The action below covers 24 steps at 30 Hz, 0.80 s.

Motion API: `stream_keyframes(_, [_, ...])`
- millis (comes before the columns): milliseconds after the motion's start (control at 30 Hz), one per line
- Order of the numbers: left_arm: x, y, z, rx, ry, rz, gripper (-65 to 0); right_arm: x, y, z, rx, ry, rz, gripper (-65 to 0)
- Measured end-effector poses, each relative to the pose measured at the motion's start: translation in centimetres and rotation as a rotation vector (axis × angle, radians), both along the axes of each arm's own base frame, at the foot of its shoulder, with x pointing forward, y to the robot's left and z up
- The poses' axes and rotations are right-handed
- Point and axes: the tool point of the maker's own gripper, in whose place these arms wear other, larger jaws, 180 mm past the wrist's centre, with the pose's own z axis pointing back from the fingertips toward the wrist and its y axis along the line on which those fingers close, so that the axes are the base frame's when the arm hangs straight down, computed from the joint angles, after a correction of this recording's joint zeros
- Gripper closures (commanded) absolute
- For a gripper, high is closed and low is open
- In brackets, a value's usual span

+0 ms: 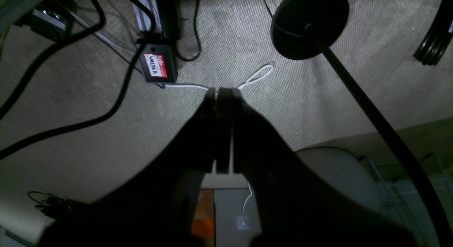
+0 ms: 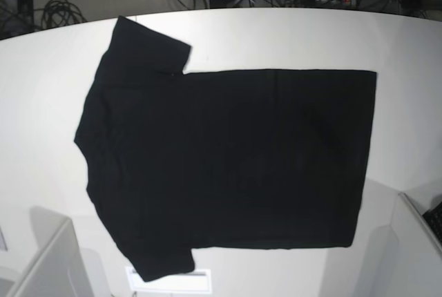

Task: Fold the T-shirt properly

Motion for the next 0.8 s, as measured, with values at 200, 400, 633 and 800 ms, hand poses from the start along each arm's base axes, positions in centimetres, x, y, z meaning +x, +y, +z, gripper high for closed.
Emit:
stream_keyframes(200, [-0.2,0.0,0.0,0.000,0.003,0.000,-8.9,-0.6,1.5,0.0,0.023,0.001,-0.004,0.0])
stream_keyframes(400, [-0.2,0.0,0.0,0.000,0.003,0.000,0.0,0.1,1.3,0.0,0.023,-0.060,0.000,0.0])
stream_keyframes(633, [-0.2,0.0,0.0,0.000,0.003,0.000,0.0,0.2,1.2,0.0,0.021,-0.060,0.001,0.0])
stream_keyframes(800, [-0.3,0.0,0.0,0.000,0.000,-0.001,0.0,0.4,1.1,-0.1,0.021,-0.066,0.001,0.0])
